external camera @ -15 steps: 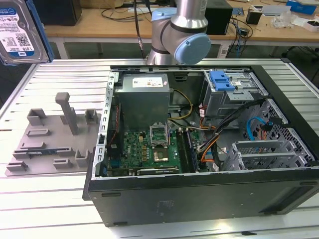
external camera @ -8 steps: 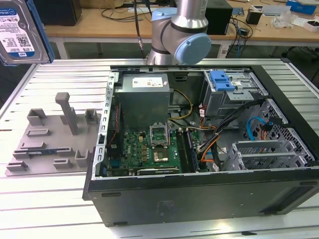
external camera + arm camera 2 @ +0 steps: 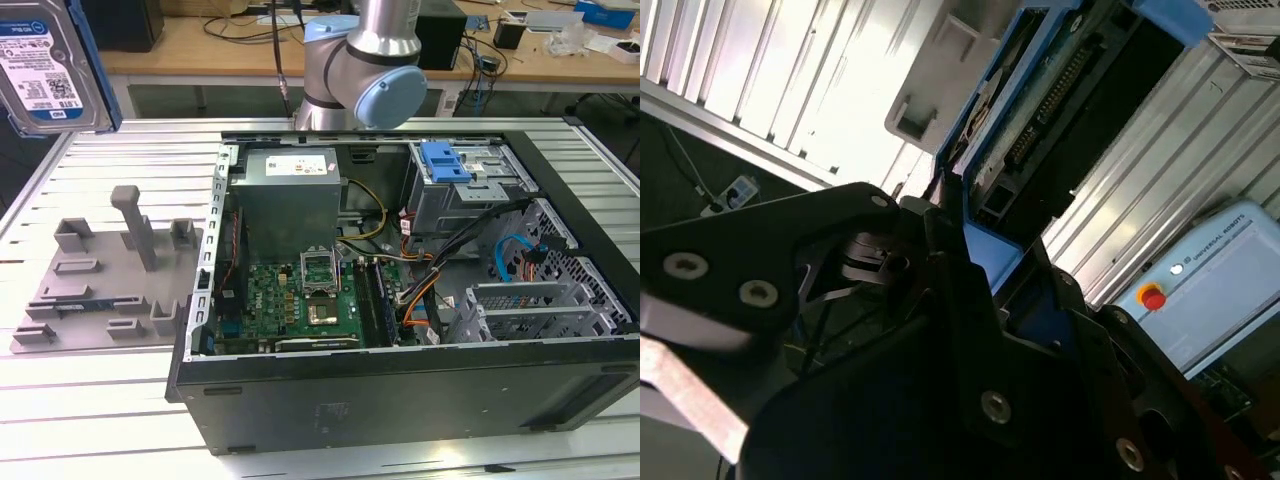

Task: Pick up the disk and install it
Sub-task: 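Pick up the disk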

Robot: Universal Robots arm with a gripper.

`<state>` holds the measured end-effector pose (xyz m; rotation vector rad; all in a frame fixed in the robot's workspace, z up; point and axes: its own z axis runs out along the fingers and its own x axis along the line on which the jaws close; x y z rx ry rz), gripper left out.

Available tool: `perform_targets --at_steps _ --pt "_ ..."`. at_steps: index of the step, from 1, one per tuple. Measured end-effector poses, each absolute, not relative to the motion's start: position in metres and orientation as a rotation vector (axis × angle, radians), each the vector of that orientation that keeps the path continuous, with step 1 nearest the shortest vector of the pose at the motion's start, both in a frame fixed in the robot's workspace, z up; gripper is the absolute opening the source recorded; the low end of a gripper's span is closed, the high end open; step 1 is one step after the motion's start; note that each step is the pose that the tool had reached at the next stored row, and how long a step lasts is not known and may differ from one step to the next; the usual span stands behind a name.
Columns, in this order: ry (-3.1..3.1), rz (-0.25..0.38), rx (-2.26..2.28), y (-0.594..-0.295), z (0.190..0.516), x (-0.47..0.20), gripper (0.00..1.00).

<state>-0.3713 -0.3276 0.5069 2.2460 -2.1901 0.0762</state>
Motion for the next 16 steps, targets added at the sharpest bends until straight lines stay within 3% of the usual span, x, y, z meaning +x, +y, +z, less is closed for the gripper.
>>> perform_targets --at_steps 16 --pt "-2.19 0.074 2.246 -0.374 0.511 -0.307 0.37"
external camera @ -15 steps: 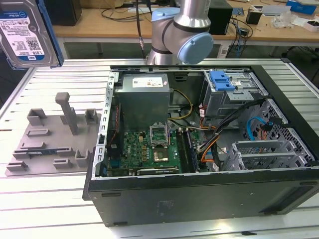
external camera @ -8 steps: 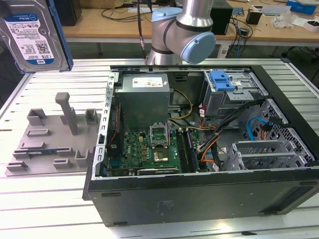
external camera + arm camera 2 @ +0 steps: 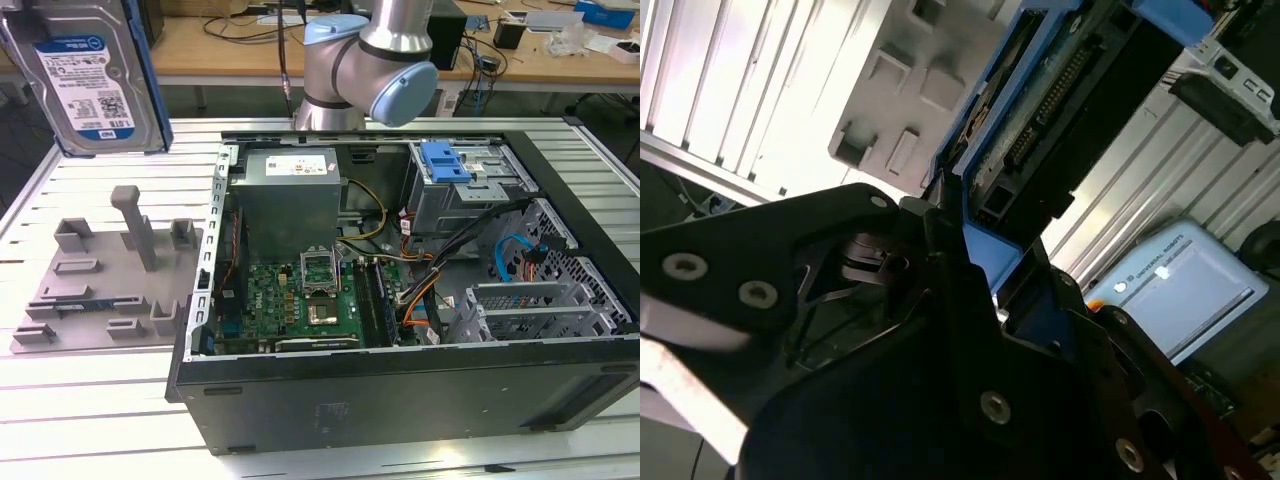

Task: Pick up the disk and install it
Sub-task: 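Pick up the disk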

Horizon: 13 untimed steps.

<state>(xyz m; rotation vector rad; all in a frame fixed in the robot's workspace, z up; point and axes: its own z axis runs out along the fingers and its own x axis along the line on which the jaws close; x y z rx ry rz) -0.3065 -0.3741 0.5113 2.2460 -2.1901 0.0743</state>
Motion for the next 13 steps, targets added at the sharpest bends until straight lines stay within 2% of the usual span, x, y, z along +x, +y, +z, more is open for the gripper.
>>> perform_targets --at_steps 13 --pt "-2.19 0.073 2.246 -0.413 0.512 -0.242 0.37"
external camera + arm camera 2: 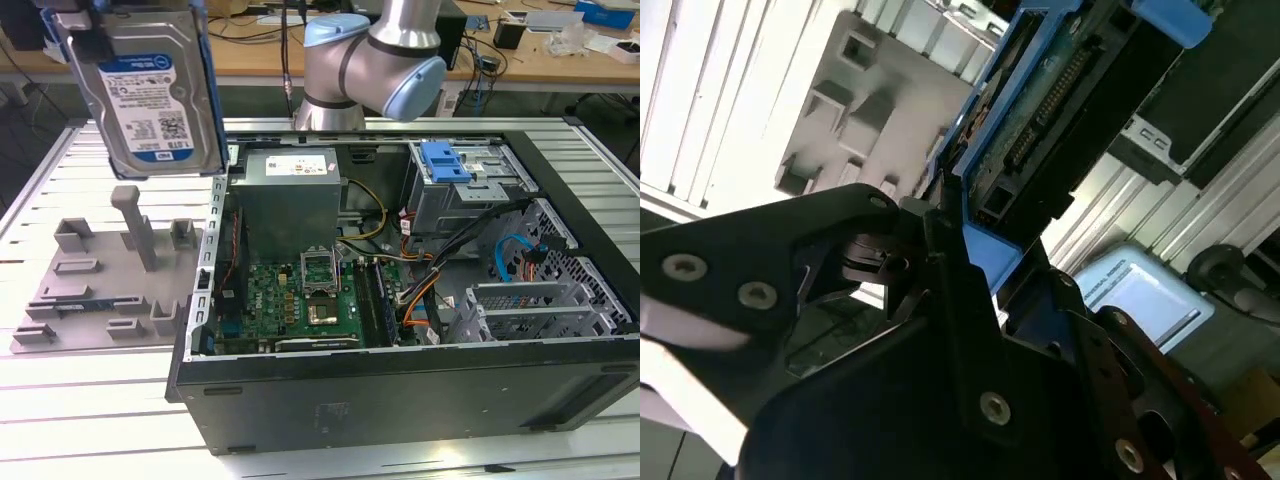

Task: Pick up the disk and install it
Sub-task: 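Pick up the disk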

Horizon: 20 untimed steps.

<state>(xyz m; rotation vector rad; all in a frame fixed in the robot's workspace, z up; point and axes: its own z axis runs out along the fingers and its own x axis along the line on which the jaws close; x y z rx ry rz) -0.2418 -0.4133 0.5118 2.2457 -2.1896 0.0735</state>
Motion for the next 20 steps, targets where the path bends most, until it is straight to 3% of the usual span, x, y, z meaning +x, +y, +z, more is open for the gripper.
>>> perform_targets --at_steps 20 --pt "-2.189 0.072 2.245 -0.468 0.512 -0.134 0.37"
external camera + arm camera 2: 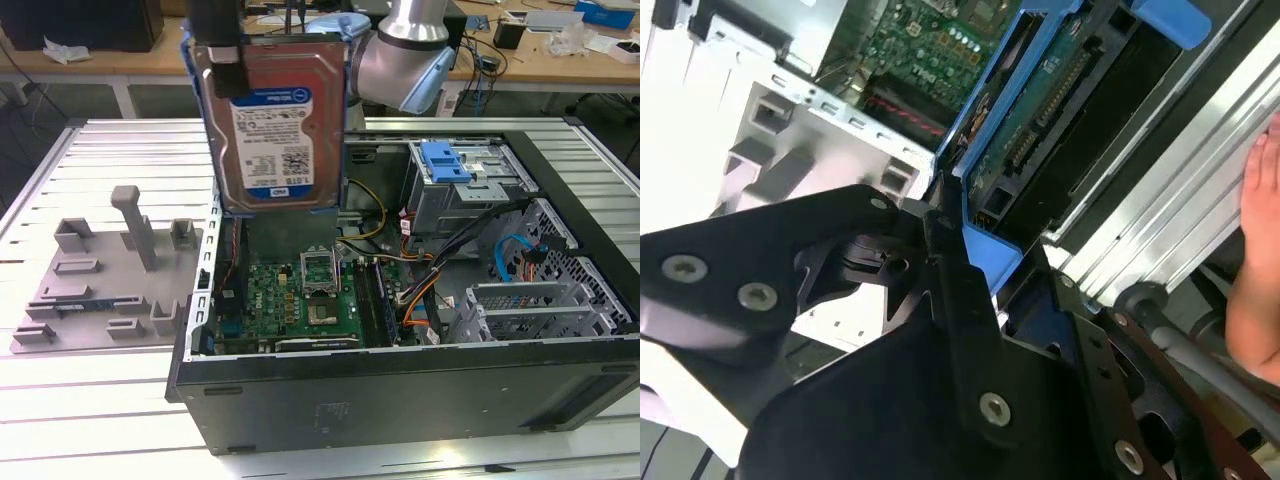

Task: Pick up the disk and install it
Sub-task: 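Pick up the disk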

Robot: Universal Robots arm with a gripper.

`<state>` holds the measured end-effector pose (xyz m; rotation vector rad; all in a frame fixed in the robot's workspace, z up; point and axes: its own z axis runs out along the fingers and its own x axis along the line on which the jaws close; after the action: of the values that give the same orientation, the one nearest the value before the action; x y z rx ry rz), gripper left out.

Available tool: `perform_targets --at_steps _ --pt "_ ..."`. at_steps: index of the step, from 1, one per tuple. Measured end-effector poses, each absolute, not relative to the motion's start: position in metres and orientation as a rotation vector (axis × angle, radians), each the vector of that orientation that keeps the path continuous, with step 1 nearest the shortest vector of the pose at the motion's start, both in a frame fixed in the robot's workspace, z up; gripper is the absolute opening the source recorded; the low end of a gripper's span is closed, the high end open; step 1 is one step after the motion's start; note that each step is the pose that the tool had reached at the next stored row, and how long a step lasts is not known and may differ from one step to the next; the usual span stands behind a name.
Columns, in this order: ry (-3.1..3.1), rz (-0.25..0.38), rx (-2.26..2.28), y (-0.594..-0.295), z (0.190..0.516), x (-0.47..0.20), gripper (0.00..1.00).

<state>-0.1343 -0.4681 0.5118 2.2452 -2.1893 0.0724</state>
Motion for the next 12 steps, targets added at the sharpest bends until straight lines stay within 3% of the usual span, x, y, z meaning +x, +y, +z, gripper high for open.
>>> perform_targets --at_steps 12 --pt "-2.19 0.072 2.246 -0.502 0.512 -0.073 0.37"
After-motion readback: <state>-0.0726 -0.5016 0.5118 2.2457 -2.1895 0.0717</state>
